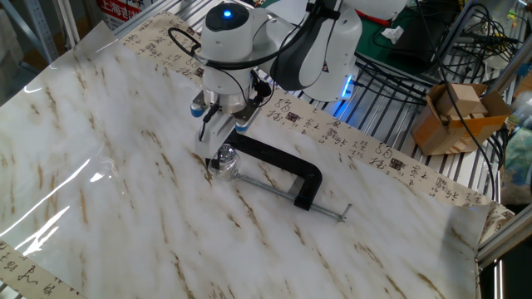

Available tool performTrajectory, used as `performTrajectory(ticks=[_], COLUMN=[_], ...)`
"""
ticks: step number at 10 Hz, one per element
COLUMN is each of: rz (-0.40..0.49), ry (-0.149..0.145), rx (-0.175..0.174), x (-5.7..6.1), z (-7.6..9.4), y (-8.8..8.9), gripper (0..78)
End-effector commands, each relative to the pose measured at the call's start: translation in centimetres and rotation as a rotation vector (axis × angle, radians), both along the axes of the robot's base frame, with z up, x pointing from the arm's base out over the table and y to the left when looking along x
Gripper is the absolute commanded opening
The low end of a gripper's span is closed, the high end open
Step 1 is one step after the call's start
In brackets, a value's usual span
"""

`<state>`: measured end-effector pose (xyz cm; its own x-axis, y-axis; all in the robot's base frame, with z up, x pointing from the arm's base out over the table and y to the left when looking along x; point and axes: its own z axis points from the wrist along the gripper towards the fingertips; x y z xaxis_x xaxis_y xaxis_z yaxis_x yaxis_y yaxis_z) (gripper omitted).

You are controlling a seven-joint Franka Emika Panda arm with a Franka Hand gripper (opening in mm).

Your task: Unscrew the lid from the jar

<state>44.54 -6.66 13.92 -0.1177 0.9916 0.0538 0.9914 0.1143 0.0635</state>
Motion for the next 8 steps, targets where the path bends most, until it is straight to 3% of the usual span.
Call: performTrajectory(ticks=[1, 6, 8], rz=[-0.001, -0.017, -0.016], ry=[-0.002, -0.002, -0.003], rx=[-0.008, -0.039, -0.037], x=[0.10, 0.23, 0.30], z=[0.01, -0.29, -0.46], y=[0.00, 0.12, 0.15], gripper=[77.4, 77.4, 77.4])
